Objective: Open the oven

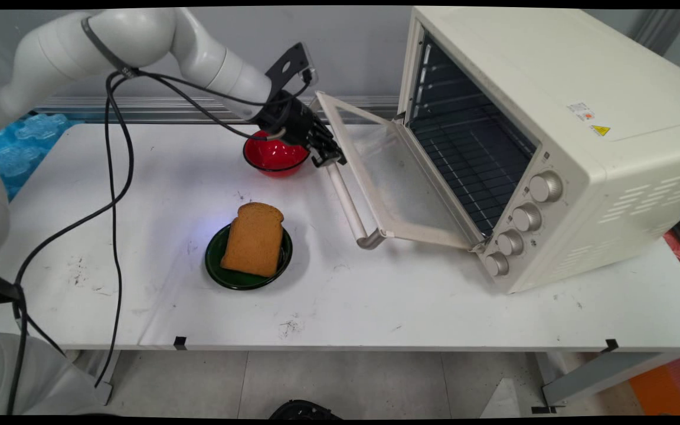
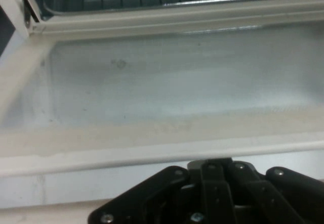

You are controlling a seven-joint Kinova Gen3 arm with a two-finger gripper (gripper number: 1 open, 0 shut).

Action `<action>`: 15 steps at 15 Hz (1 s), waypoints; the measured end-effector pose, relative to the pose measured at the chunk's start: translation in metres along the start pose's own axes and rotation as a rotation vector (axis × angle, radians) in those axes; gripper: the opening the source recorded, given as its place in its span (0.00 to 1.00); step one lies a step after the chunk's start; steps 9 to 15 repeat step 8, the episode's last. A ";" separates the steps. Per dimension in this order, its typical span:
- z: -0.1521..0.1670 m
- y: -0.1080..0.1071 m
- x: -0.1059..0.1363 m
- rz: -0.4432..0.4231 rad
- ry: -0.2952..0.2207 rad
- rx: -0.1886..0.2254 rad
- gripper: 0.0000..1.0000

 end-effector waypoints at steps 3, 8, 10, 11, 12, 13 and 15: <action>0.006 0.001 -0.010 0.003 0.003 -0.003 0.00; 0.012 0.001 -0.024 0.011 0.016 -0.006 0.00; 0.012 0.001 -0.024 0.011 0.016 -0.006 0.00; 0.012 0.001 -0.024 0.011 0.016 -0.006 0.00; 0.012 0.001 -0.024 0.011 0.016 -0.006 0.00; 0.012 0.001 -0.024 0.011 0.016 -0.006 0.00; 0.012 0.001 -0.024 0.011 0.016 -0.006 0.00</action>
